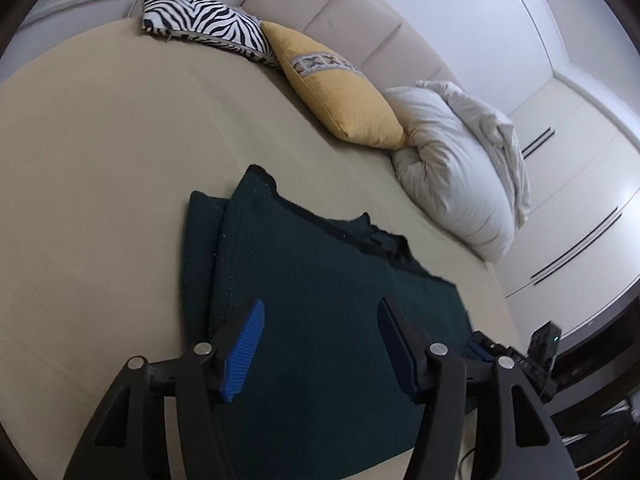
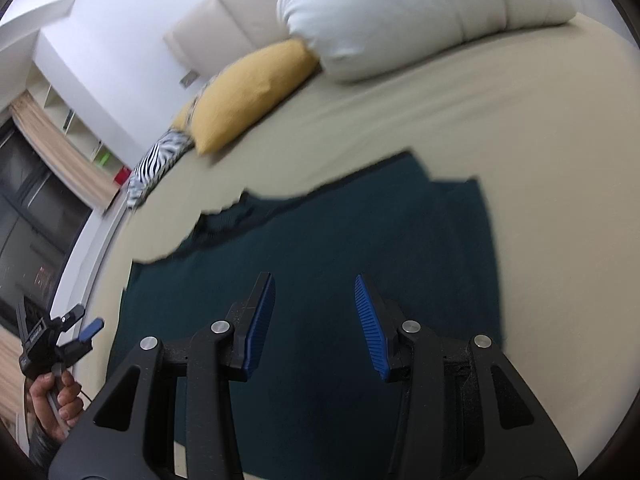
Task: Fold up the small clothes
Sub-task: 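Open both grippers and release the folded sweater onto the bed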
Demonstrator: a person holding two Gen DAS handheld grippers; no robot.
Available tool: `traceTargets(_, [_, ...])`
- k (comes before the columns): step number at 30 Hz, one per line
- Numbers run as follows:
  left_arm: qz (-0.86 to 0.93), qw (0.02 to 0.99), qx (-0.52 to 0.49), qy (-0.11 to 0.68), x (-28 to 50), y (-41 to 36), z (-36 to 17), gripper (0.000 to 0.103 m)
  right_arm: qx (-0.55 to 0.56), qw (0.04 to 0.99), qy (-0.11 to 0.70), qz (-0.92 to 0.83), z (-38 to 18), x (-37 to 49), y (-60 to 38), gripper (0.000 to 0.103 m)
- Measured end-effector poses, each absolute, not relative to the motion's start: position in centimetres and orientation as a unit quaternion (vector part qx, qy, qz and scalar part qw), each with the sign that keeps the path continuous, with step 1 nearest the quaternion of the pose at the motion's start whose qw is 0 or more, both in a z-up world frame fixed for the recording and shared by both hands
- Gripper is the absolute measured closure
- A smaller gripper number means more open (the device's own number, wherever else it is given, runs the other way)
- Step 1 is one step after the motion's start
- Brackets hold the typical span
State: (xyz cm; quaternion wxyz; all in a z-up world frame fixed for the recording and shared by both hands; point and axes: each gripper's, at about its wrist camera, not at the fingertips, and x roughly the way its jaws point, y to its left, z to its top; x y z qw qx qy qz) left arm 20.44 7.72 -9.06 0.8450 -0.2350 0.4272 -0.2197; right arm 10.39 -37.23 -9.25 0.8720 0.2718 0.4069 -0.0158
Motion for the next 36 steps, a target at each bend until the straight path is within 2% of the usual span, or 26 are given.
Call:
traceTargets(3, [-0.197,0.84,-0.211,0.459,20.7,7.1,-11.8,0.044,0.287,0.862,0.415,-0.037,-11.5,8.6,-38.0,0.065])
traceTargets(4, [-0.196,0.835,-0.22,0.464,20.7,7.6,-12.6,0.052,0.31,0.862,0.401,-0.031,-11.9,7.9,-38.9,0.066])
traceTargets(7, [-0.198,0.834,-0.23,0.46,20.1,9.0,-13.1,0.061,0.338,0.858,0.381,-0.059,-12.2,6.6,-40.9,0.068])
traceTargets(11, [-0.196,0.834,-0.235,0.459,19.1,10.1,-12.3,0.061,0.382,0.848,0.354,-0.094,-11.6,4.5,-42.9,0.066])
traceTargets(13, [-0.185,0.847,-0.219,0.447,17.9,10.0,-10.8,0.05,0.382,0.856,0.34,-0.08,-10.4,4.2,-41.6,0.063])
traceTargets(15, [-0.189,0.862,-0.196,0.428,16.4,9.1,-9.3,0.045,0.381,0.861,0.335,-0.034,-9.8,3.7,-40.2,0.063])
traceTargets(20, [-0.221,0.867,-0.129,0.428,14.7,5.0,-8.8,0.045,0.355,0.85,0.38,0.082,-11.2,6.4,-33.6,0.063])
traceTargets(22, [-0.207,0.859,-0.094,0.458,15.3,3.9,-10.5,0.044,0.352,0.837,0.412,0.082,-13.1,7.1,-32.9,0.063])
traceTargets(23, [-0.199,0.856,-0.097,0.467,15.5,4.2,-11.3,0.046,0.355,0.831,0.423,0.073,-13.9,7.2,-33.0,0.064])
traceTargets(25, [-0.201,0.849,-0.131,0.471,15.7,6.0,-12.7,0.06,0.381,0.823,0.416,0.067,-15.4,6.7,-34.2,0.068])
traceTargets(28, [-0.211,0.843,-0.146,0.472,15.4,7.4,-13.0,0.066,0.43,0.817,0.38,0.044,-16.3,4.2,-37.4,0.07])
traceTargets(32, [-0.217,0.839,-0.166,0.47,14.8,8.7,-12.9,0.067,0.478,0.809,0.341,-0.007,-17.0,1.0,-41.1,0.071])
traceTargets(35, [-0.213,0.838,-0.191,0.464,13.6,10.2,-12.1,0.061,0.479,0.816,0.317,-0.055,-15.4,-1.5,-42.3,0.069])
traceTargets(36, [-0.213,0.841,-0.198,0.456,13.0,10.9,-11.6,0.052,0.475,0.82,0.313,-0.06,-14.9,-2.1,-42.4,0.067])
